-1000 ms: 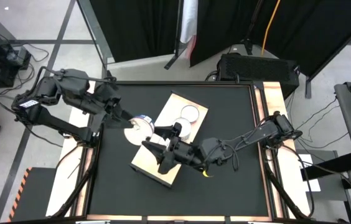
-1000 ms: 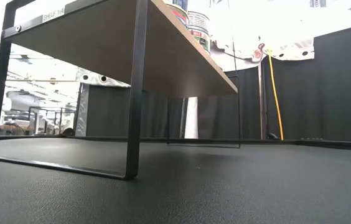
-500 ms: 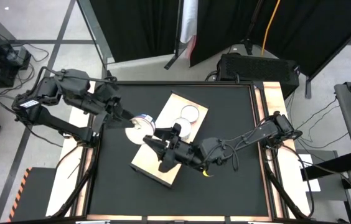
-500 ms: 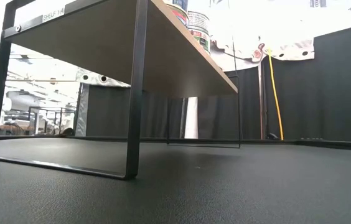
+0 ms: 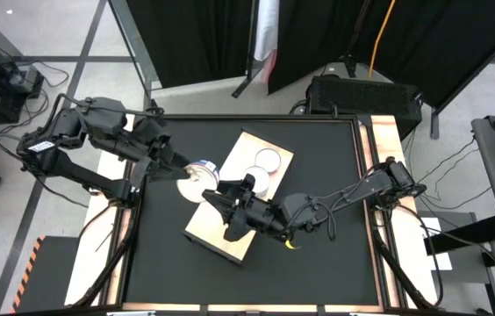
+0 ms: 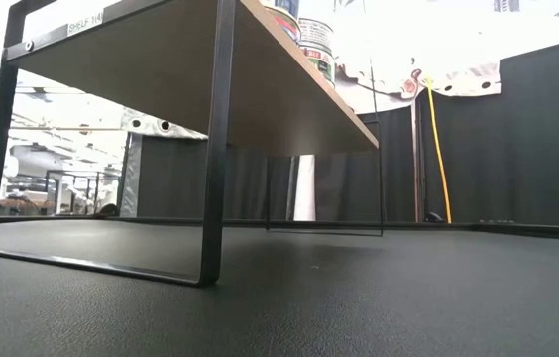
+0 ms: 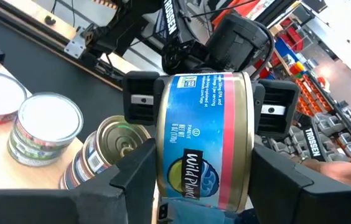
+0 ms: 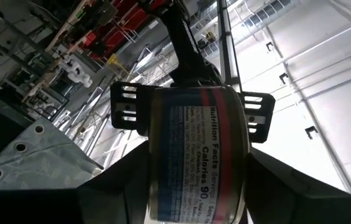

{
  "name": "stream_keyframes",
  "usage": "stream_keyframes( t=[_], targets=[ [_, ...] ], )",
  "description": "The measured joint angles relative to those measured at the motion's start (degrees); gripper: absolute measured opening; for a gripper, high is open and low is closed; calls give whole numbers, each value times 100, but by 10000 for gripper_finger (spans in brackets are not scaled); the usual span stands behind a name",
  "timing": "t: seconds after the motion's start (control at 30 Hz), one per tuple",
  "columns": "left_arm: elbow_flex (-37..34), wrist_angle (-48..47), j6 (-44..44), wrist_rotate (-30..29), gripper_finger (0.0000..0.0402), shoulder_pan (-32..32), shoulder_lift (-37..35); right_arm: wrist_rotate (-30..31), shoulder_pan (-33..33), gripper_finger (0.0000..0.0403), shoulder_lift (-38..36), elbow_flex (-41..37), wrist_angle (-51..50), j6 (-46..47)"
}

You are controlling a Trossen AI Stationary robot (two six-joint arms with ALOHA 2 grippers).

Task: Stack canned seafood by type on shelf
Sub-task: Stack the blue tuna can on top of the other blue tuna cans on the shelf

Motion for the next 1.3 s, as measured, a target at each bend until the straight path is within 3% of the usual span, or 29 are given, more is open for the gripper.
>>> stream_keyframes(
  t=[0.4,0.6,0.8,1.1,1.3],
  targets=[
    [20,639,660,-84,275,-37,-238,30,17,197,0,-9,192,170],
    [162,561,1707,-723,278,-37,-753,389,272,198,0,-9,1396,135],
    [170,523,2621,-1043,278,-37,-1210,1131,874,198,-176,-9,2609,-144],
    [-79,-211,2840,-967,279,-39,-1333,2269,2217,198,-597,-7,3019,219],
    [-906,-269,2846,-963,279,-112,-1565,2301,2818,199,-616,0,3198,843]
  ],
)
